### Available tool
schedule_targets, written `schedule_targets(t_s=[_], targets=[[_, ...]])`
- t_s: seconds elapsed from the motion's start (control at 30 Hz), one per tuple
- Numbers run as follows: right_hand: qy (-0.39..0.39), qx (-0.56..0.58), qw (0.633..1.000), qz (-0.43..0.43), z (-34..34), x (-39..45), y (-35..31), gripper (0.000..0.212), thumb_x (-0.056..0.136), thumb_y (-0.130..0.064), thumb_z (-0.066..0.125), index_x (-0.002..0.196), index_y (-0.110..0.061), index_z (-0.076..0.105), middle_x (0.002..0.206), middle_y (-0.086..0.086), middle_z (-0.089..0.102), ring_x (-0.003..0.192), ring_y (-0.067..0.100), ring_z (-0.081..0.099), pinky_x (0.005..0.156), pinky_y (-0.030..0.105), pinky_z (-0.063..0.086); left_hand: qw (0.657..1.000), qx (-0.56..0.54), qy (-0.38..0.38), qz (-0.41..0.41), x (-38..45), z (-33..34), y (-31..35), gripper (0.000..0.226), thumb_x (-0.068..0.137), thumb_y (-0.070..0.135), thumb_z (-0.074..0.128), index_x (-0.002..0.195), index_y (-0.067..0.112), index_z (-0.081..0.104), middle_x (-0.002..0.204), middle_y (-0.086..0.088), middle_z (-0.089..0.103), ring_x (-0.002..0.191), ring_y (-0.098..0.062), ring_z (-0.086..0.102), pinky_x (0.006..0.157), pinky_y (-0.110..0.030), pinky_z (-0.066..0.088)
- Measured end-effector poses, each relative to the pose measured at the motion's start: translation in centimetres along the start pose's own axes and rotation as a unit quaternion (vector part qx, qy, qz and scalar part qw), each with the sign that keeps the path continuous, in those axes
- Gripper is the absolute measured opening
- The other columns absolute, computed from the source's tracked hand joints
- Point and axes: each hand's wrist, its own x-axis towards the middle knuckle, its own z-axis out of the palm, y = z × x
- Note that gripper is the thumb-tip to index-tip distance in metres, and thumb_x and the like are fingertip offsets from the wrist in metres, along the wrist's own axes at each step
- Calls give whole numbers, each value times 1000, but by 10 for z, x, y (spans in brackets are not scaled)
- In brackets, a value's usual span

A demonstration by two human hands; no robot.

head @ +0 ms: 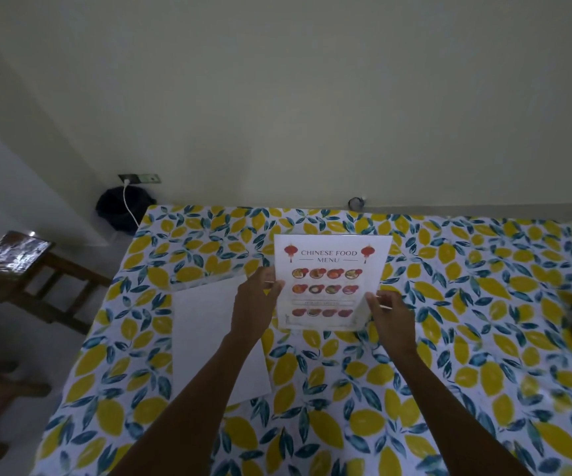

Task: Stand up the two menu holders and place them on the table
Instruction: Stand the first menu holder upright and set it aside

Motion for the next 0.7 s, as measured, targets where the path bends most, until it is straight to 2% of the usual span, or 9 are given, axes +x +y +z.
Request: schedule_targets(t_s=[0.17, 0.33, 0.4, 0.5, 0.53, 0.6, 0.63, 0.67, 0.7], targets=[[9, -1, 997, 76, 13, -30, -3, 47, 88, -46, 65, 116, -10, 55, 100, 3, 60, 90, 22, 57, 79, 38, 48, 1000, -19, -6, -19, -18, -29, -32, 33, 83, 41, 71, 109, 23, 61, 103, 3, 71, 91, -13, 69, 83, -39, 58], [-24, -23, 994, 102, 59, -81, -10, 41, 90, -38, 66, 116, -10, 53, 105, 9, 66, 86, 25, 60, 75, 41, 51, 997, 21, -12, -79, -51, -81, -99, 37, 86, 43, 68, 112, 19, 59, 106, -1, 67, 90, -19, 67, 82, -37, 55], [-69, -47, 990, 112, 86, -100, -18, 38, 90, -39, 65, 114, -12, 52, 101, 8, 66, 87, 25, 63, 77, 43, 53, 991, 50, -30, -120, -65, -101, -131, 41, 87, 39, 68, 117, 14, 57, 113, -6, 65, 100, -25, 64, 87, -36, 51], [-135, -86, 980, 119, 128, -130, -28, 34, 88, -38, 66, 107, -13, 54, 89, 5, 63, 80, 23, 60, 70, 34, 46, 973, 90, -82, -194, -87, -124, -179, 59, 89, 41, 65, 134, 6, 48, 135, -14, 54, 124, -30, 52, 100, -37, 40], [-150, -99, 977, 117, 141, -139, -30, 29, 87, -37, 65, 101, -13, 55, 86, 5, 63, 78, 24, 61, 68, 34, 45, 969, 93, -98, -206, -93, -129, -194, 64, 89, 41, 65, 137, 3, 45, 137, -17, 52, 127, -32, 50, 101, -38, 39], [-166, -125, 973, 101, 162, -161, -39, 24, 86, -34, 65, 81, -14, 52, 75, 3, 58, 70, 23, 59, 65, 34, 45, 967, 78, -116, -212, -104, -137, -215, 57, 88, 38, 67, 126, -1, 51, 119, -19, 59, 114, -37, 56, 91, -39, 43], [-167, -135, 972, 91, 169, -170, -39, 27, 85, -28, 66, 70, -17, 47, 66, 0, 53, 62, 20, 55, 62, 32, 42, 967, 68, -114, -215, -110, -140, -220, 39, 87, 36, 68, 111, 6, 57, 100, -14, 61, 101, -35, 58, 81, -38, 45], [-163, -136, 974, 81, 175, -178, -41, 35, 85, -21, 66, 61, -20, 41, 58, -4, 46, 53, 15, 48, 57, 30, 38, 969, 62, -113, -212, -114, -142, -225, 21, 87, 35, 69, 94, 20, 56, 86, -1, 56, 92, -29, 57, 75, -34, 45], [-156, -140, 975, 72, 179, -184, -42, 38, 83, -19, 66, 57, -23, 38, 53, -8, 40, 49, 11, 44, 52, 28, 35, 969, 57, -112, -213, -117, -146, -222, 20, 86, 34, 68, 87, 31, 49, 81, 9, 50, 88, -23, 55, 74, -31, 44]])
